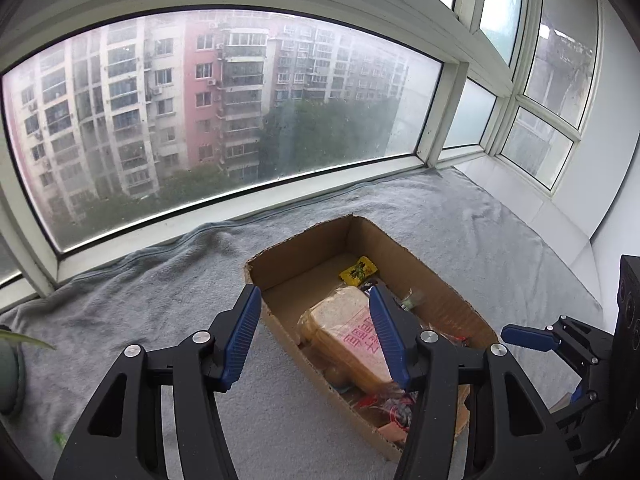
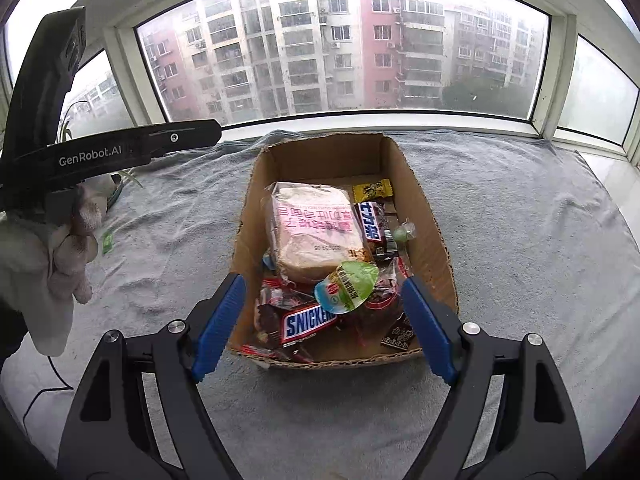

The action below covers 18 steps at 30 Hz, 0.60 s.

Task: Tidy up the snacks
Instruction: 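Move both tools back to the table toward the two green packets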

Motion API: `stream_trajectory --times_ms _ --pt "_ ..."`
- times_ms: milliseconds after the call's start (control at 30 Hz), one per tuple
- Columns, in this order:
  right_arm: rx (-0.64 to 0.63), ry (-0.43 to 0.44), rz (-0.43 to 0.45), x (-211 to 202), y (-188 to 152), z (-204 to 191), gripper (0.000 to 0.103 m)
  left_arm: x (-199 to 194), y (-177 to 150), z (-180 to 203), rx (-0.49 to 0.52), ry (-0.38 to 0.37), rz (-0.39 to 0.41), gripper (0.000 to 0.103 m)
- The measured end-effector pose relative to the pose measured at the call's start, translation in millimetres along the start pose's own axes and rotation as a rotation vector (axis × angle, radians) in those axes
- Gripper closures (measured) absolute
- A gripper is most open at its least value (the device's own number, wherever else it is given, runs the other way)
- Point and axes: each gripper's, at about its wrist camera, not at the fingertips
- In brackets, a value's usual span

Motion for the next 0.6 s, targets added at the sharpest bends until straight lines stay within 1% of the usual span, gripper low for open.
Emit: stream_trajectory --times_ms 167,267,400,500,600 --pt "0.007 0.057 0.006 -16.2 -9.0 -19.1 0.02 -32.6 -13.0 -7.8 -0.013 0.004 0.011 0.047" --pt "0.026 0.096 -0.012 -21.6 -15.6 -29.8 0.02 -53.7 -21.7 -12.1 -0.014 0.015 0.021 0.047" --pt "0.035 0.124 -0.039 -24.1 -27.1 -43.5 0.02 -80.6 -35.2 -17.6 -0.003 0.029 0.026 0.047" --pt "0.043 0.181 -0.068 -24.7 -36.7 -54.8 0.02 -101.0 -47.9 -24.1 0.0 0.042 0.033 0.047" --pt "0.022 0.229 -0.089 -27.7 -46.6 -70.4 0.02 -121.9 -65.3 -36.2 -0.016 0.055 0.029 0.047"
Point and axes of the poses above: each gripper's, at about its wrist camera, not at the fingertips, and x roughly the way its jaws point, z to its right, y to its top, and after that the axes turned 10 degrees about x, right-handed
